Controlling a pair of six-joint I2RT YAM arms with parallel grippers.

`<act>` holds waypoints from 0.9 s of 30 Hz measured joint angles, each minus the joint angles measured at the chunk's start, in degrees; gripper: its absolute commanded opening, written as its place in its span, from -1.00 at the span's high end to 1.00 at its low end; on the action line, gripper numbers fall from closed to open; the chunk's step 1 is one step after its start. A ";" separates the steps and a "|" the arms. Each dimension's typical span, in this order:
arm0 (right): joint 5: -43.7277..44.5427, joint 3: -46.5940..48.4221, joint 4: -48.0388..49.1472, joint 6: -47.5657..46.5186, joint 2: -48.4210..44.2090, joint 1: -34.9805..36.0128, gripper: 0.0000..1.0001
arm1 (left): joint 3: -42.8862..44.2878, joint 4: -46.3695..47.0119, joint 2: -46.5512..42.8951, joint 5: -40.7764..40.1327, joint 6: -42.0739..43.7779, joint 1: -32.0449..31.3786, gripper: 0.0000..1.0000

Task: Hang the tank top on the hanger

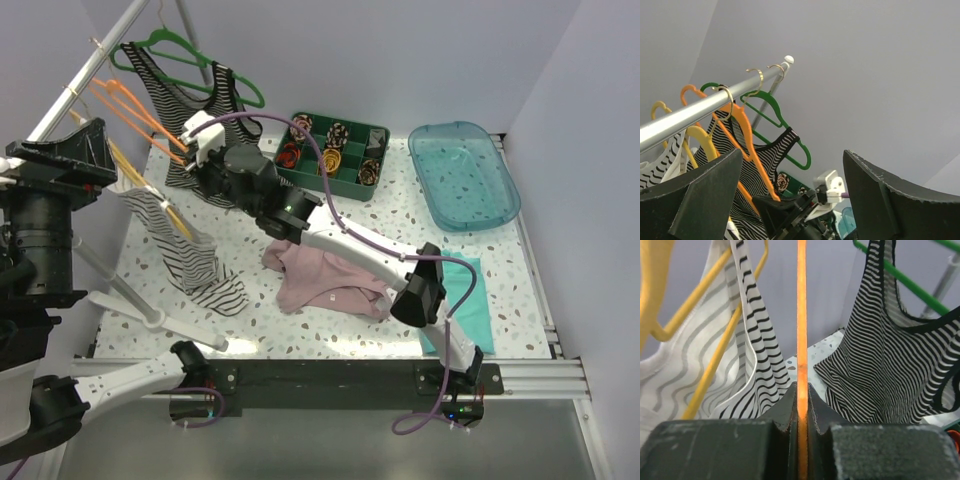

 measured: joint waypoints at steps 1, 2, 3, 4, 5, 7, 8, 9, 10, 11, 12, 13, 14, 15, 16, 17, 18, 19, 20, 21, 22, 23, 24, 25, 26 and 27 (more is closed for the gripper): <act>0.15 -0.48 -0.02 -0.15 -0.96 0.00 1.00 | 0.00 0.09 0.07 0.02 0.00 0.00 -0.73; 0.46 -0.96 0.15 -0.31 -1.95 0.00 1.00 | 0.00 0.15 0.11 0.02 0.00 0.00 -0.74; 0.81 -1.40 0.37 -0.42 -2.80 0.00 1.00 | 0.00 0.22 0.20 0.02 0.00 0.00 -0.73; 1.03 -1.97 0.59 -0.55 -3.91 0.00 1.00 | 0.00 0.24 0.31 0.04 0.00 0.00 -0.73; 1.09 -2.54 0.98 -0.68 -4.90 0.00 1.00 | 0.00 0.24 0.39 0.04 0.00 0.00 -0.73; 1.25 -3.08 1.46 -0.96 -6.71 0.00 1.00 | 0.00 0.22 0.63 0.09 0.00 0.00 -0.73; 1.46 -3.48 1.57 -1.01 -7.45 0.00 1.00 | 0.00 0.22 0.74 0.17 0.00 0.00 -0.73; 1.62 -4.07 2.14 -1.07 -8.20 0.00 1.00 | 0.00 0.22 0.83 0.22 0.00 0.00 -0.73; 1.97 -4.90 2.49 -1.14 -9.07 0.00 1.00 | -0.02 0.22 0.90 0.24 -0.02 0.00 -0.73; 2.34 -5.66 2.56 -1.18 -9.70 0.00 1.00 | -0.02 0.22 0.96 0.26 -0.02 0.00 -0.74; 2.60 -6.91 2.54 -1.29 -10.64 -0.02 1.00 | -0.02 0.24 1.01 0.24 -0.02 0.00 -0.73; 2.69 -7.56 2.58 -1.40 -11.10 -0.07 1.00 | -0.02 0.24 1.03 0.28 -0.02 0.00 -0.74; 2.78 -8.52 2.84 -1.49 -11.69 -0.07 1.00 | -0.02 0.24 1.05 0.31 -0.02 0.00 -0.74; 2.86 -9.84 3.04 -1.55 -12.44 -0.11 1.00 | -0.02 0.26 1.09 0.33 -0.02 0.00 -0.74; 2.97 -11.32 3.02 -1.62 -13.35 -0.28 1.00 | -0.02 0.35 1.11 0.39 -0.02 0.00 -0.74; 3.06 -12.74 3.13 -1.68 -14.23 -0.33 1.00 | -0.02 0.44 1.18 0.50 -0.02 0.00 -0.74; 3.08 -14.73 3.34 -1.70 -15.32 -0.35 1.00 | -0.02 0.48 1.27 0.59 -0.02 0.00 -0.74; 3.10 -16.44 3.30 -1.70 -16.44 -0.44 1.00 | -0.02 0.59 1.42 0.83 -0.04 0.00 -0.74; 3.13 -18.05 3.45 -1.70 -17.42 -0.55 1.00 | -0.02 0.63 1.57 0.98 -0.04 0.00 -0.74; 3.17 -19.98 3.50 -1.68 -18.69 -0.66 1.00 | -0.07 0.68 1.81 1.16 -0.04 0.00 -0.75; 3.28 -21.90 3.39 -1.64 -20.04 -0.81 1.00 | -0.17 0.68 2.08 1.33 -0.07 0.00 -0.75; 3.48 -24.41 3.76 -1.57 -21.70 -0.98 1.00 | -0.35 0.74 2.34 1.44 -0.07 0.00 -0.75; 3.80 -26.56 3.89 -1.46 -23.32 -1.16 1.00 | -0.63 0.85 2.62 1.60 -0.11 0.00 -0.75; 4.13 -28.22 3.80 -1.38 -24.63 -1.33 1.00 | -1.03 1.11 2.80 1.79 -0.15 0.00 -0.78; 4.33 -30.58 4.09 -1.22 -26.43 -1.53 1.00 | -1.62 1.29 2.99 2.03 -0.31 0.00 -0.79; 4.79 -32.98 4.20 -1.05 -28.35 -1.70 1.00 | -2.16 1.40 3.23 2.40 -0.55 0.00 -0.79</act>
